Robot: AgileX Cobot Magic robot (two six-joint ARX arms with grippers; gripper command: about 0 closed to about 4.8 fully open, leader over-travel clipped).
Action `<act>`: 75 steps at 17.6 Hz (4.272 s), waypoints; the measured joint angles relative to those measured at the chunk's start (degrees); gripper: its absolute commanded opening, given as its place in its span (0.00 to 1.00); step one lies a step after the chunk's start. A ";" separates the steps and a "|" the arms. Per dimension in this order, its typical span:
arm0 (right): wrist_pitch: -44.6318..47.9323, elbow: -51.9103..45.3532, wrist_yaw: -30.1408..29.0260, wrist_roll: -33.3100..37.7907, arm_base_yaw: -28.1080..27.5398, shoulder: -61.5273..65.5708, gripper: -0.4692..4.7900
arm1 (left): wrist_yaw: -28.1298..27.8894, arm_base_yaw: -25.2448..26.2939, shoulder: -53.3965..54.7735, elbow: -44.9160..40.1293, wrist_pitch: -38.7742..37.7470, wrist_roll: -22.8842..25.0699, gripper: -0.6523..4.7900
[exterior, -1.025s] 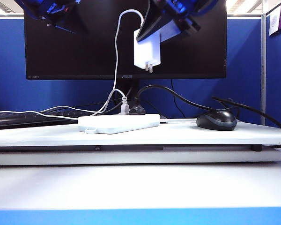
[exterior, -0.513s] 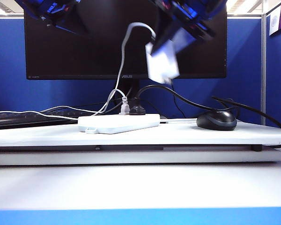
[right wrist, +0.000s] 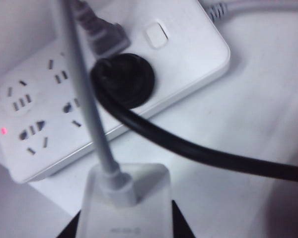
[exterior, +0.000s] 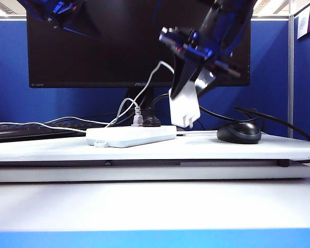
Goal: Unplug the white charger from the socket, then place it next to the socket.
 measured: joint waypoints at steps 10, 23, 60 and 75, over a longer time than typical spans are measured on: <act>0.94 0.04 1.75 14.99 0.00 2.80 0.09 | 0.07 0.00 0.00 0.00 0.00 0.00 0.11; 3.74 0.17 -4.13 21.88 -0.02 4.13 0.73 | 0.07 0.00 0.00 0.00 -1.38 0.00 0.11; 23.37 -64.04 22.47 -6.29 0.09 -95.91 0.08 | -14.01 -0.02 -81.15 -23.26 -40.59 -20.11 0.11; 20.74 -79.21 22.53 -2.67 0.28 -97.29 0.08 | -20.41 -0.02 -77.92 -72.89 7.26 -28.28 0.11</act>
